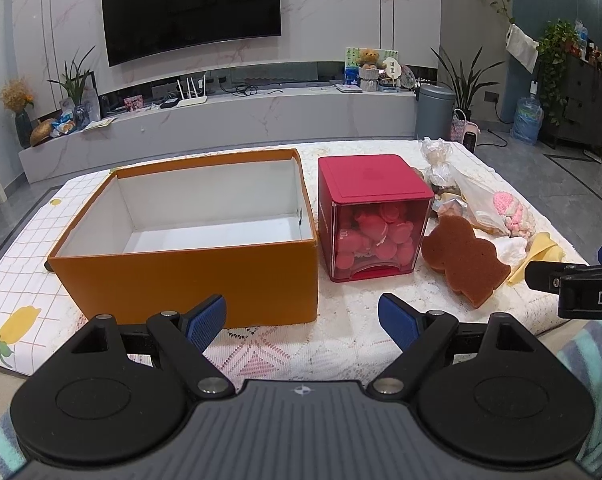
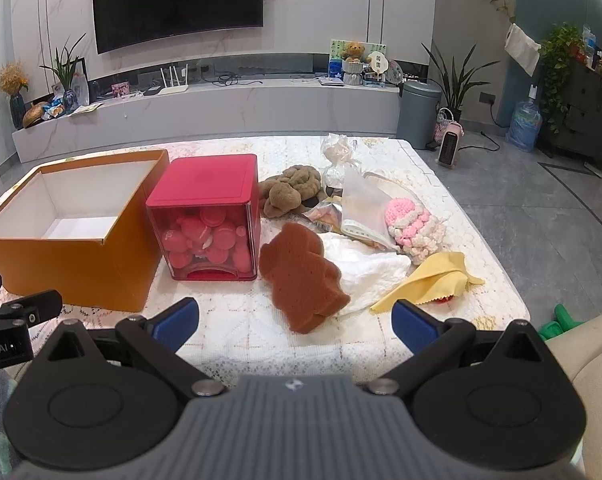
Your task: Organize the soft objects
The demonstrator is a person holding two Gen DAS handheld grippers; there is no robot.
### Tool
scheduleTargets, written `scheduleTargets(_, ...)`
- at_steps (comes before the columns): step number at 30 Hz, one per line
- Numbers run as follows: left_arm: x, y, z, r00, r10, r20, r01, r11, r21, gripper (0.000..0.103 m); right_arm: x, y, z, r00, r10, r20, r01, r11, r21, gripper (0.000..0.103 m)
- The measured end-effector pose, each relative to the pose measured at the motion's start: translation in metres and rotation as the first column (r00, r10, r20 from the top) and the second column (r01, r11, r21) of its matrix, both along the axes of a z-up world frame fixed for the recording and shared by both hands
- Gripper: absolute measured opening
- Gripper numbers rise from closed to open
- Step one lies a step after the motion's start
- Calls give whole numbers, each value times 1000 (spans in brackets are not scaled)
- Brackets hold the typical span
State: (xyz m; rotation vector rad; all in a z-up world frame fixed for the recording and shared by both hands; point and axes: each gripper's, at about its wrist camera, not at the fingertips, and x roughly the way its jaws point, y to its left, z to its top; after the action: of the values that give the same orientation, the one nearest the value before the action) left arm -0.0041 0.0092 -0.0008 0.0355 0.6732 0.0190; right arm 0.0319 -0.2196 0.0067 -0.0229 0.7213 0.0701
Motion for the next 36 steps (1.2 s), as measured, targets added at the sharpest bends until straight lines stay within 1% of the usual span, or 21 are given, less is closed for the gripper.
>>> scheduleTargets(36,-3,0,2,1000,-4,-1,4,1000,-12,100,-3,3,2,1000,4,-5,-4,1000,-13,101)
